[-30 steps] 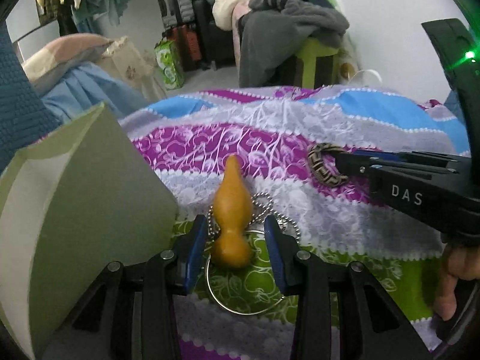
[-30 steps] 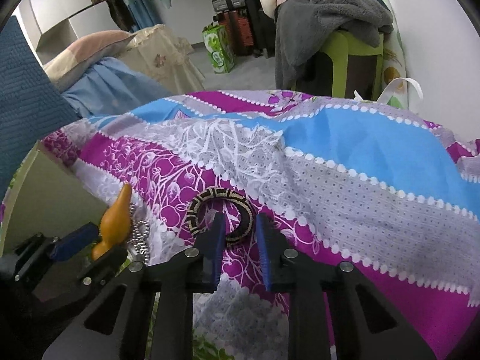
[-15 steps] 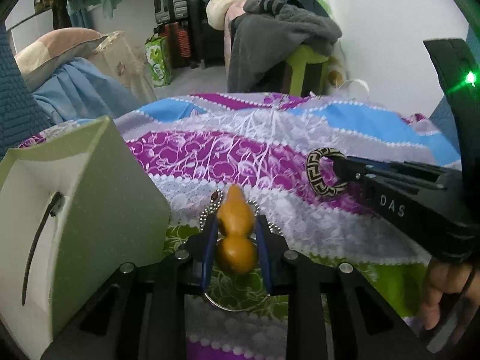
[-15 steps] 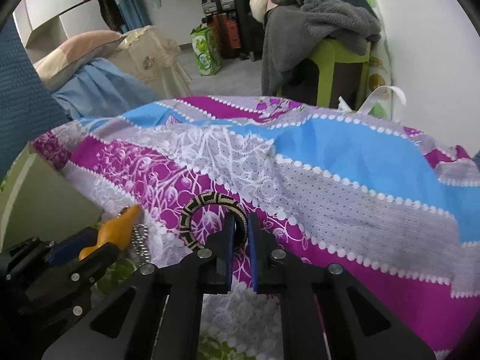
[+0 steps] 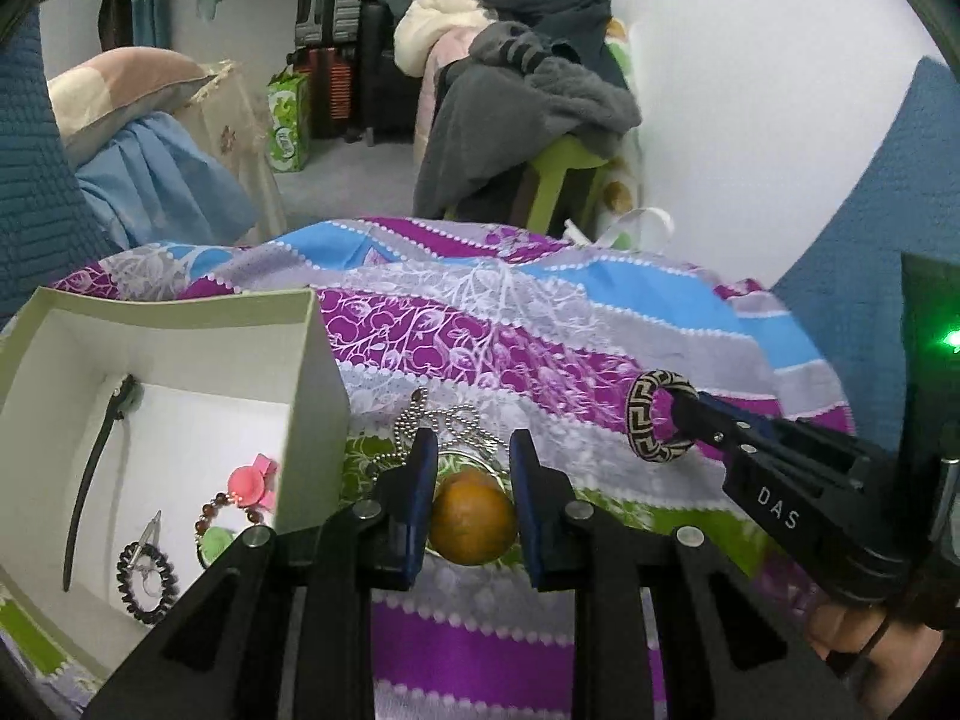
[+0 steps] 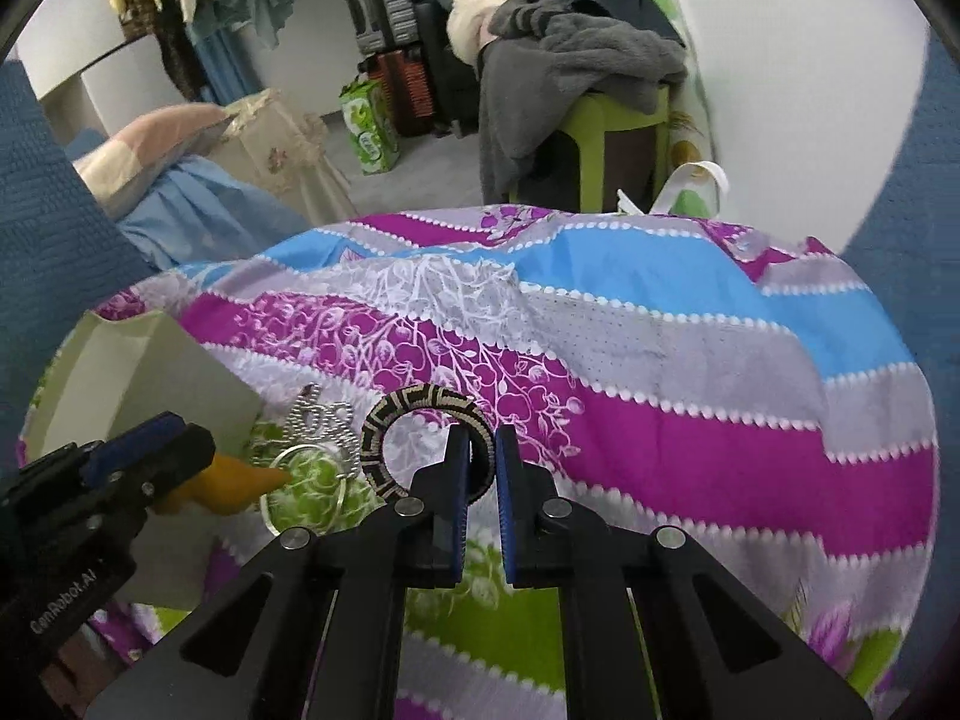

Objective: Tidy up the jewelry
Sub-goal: 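Carry the gourd pendant and bangle in both tools over the box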

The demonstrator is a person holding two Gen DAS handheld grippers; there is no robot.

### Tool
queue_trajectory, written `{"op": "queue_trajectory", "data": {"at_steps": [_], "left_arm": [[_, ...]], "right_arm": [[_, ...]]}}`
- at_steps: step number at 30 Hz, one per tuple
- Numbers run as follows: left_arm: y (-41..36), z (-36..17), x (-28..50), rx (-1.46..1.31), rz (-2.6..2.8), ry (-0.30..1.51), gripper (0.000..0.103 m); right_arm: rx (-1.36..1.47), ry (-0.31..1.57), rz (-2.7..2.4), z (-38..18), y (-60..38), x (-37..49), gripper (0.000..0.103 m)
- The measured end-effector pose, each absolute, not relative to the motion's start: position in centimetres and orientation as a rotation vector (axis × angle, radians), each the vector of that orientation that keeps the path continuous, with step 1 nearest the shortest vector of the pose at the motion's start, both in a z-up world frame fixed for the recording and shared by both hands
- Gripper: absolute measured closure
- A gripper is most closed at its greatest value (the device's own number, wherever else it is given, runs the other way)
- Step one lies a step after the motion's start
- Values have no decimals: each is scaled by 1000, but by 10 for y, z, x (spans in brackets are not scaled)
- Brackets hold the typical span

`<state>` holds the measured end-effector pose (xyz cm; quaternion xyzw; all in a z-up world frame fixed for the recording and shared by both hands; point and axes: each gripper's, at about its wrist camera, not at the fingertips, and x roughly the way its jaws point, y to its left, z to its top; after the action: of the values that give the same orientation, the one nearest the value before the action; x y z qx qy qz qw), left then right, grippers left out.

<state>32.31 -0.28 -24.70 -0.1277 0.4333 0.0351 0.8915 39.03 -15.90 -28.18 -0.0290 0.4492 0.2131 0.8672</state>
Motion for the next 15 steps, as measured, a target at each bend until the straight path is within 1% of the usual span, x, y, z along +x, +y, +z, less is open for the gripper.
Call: {"op": "queue_trajectory", "data": {"at_steps": [15], "left_arm": [[40,-141,285,-287,-1,760,79]], "right_arm": [[-44,781,459,-172,-129,346,96]]}}
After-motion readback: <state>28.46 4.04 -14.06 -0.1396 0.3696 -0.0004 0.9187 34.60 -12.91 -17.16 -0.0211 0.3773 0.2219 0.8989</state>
